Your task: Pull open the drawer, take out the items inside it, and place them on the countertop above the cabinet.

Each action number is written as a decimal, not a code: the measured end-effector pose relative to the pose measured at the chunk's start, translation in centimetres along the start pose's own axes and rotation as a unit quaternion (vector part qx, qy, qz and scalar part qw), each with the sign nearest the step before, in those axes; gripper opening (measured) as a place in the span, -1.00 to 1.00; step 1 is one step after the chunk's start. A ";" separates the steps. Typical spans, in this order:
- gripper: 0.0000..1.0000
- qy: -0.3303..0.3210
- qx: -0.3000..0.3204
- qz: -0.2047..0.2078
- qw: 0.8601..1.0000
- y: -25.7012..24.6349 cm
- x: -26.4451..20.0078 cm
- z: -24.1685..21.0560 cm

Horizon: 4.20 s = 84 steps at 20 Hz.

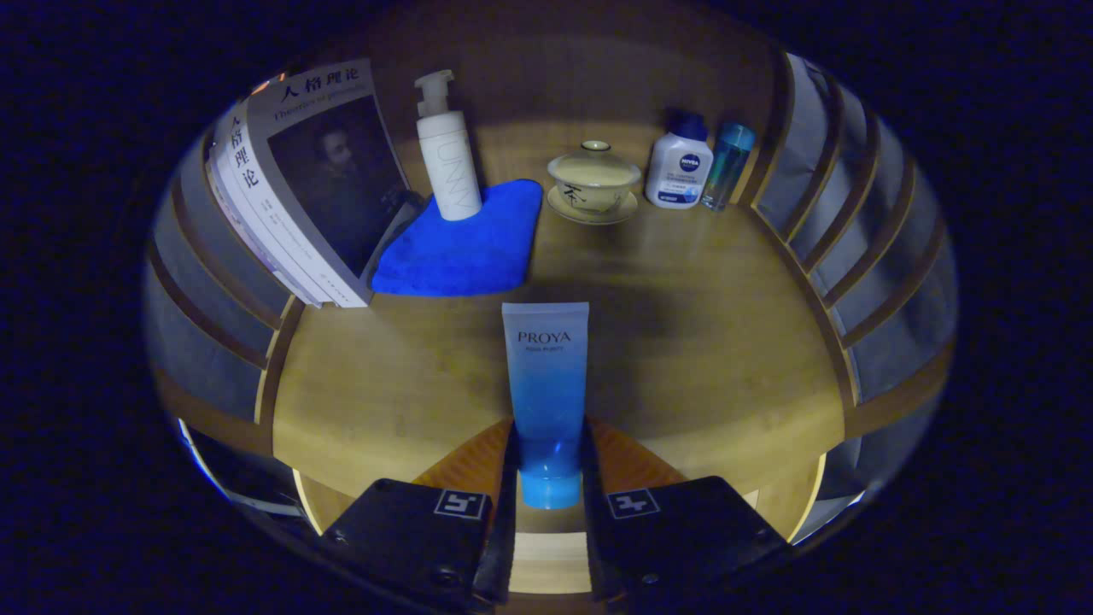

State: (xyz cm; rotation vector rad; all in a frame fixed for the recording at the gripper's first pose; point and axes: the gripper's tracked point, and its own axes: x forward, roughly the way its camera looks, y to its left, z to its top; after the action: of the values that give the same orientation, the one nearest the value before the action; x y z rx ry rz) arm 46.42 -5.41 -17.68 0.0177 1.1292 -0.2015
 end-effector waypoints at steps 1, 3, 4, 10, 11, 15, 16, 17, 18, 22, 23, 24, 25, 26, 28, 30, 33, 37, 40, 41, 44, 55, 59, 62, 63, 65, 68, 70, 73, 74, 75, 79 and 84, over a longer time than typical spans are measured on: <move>-0.24 0.001 -0.002 0.002 1.000 0.2 0.0 -0.1; -0.12 0.007 0.001 0.016 1.000 0.9 -0.3 -0.5; -0.05 0.001 0.004 0.021 1.000 1.0 -0.6 -0.4; 0.17 -0.049 0.001 0.045 0.998 1.1 -5.5 -2.1; 0.22 -0.055 0.001 0.055 0.997 1.3 -6.5 -2.8; 0.43 -0.091 -0.003 0.088 0.992 1.8 -10.3 -5.7; 0.49 -0.095 -0.014 0.094 0.991 1.8 -11.0 -6.9; 0.54 -0.098 -0.020 0.099 0.990 1.7 -11.7 -8.1; 0.59 -0.102 -0.023 0.105 0.989 1.6 -12.3 -9.2; 0.63 -0.153 -0.033 0.120 0.980 1.0 -15.3 -12.0; 0.64 -0.168 -0.035 0.123 0.977 0.8 -16.0 -12.5; 0.64 -0.181 -0.037 0.127 0.975 0.7 -16.7 -13.3; 0.64 -0.195 -0.040 0.131 0.971 0.7 -17.2 -13.9; 0.65 -0.210 -0.041 0.133 0.968 0.6 -17.8 -14.7; 0.65 -0.245 -0.045 0.133 0.959 0.2 -18.4 -15.9; 0.84 -0.267 -0.051 0.135 0.953 0.2 -18.5 -17.7; 0.97 -0.301 -0.049 0.139 0.942 0.1 -18.9 -19.7; 0.97 -0.360 -0.047 0.108 0.926 -1.5 -18.7 -22.0; 0.97 -0.381 -0.056 0.100 0.918 -1.6 -17.8 -24.5; 0.97 -0.389 -0.051 0.097 0.915 -1.8 -17.5 -25.2; 0.97 -0.411 -0.034 0.094 0.906 -1.9 -16.3 -27.2; 0.97 -0.460 -0.037 0.074 0.884 -2.3 -10.7 -31.9; 0.97 -0.463 -0.044 0.064 0.883 -2.0 -9.0 -32.0; 0.97 -0.444 -0.031 0.072 0.893 -1.6 -7.3 -32.8; 0.97 -0.440 -0.028 0.072 0.895 -1.7 -7.0 -33.0; 0.97 -0.438 -0.028 0.072 0.896 -1.6 -6.6 -33.0; 0.98 -0.443 -0.039 0.060 0.894 -1.4 -6.1 -32.7; 0.98 -0.446 -0.029 0.056 0.893 -1.4 -6.0 -32.8; 0.97 -0.451 -0.009 0.055 0.891 -1.5 -6.4 -33.0; 0.97 -0.452 -0.009 0.054 0.890 -1.6 -6.6 -33.1; 0.97 -0.453 -0.009 0.052 0.890 -1.6 -6.5 -32.9; 0.97 -0.451 0.004 0.050 0.891 -1.9 -6.4 -32.4; 0.97 -0.449 0.007 0.046 0.892 -2.1 -6.2 -31.5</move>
State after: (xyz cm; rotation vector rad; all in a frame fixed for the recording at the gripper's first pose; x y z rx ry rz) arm 15.29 -2.85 -25.50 -0.0089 0.1972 -0.1082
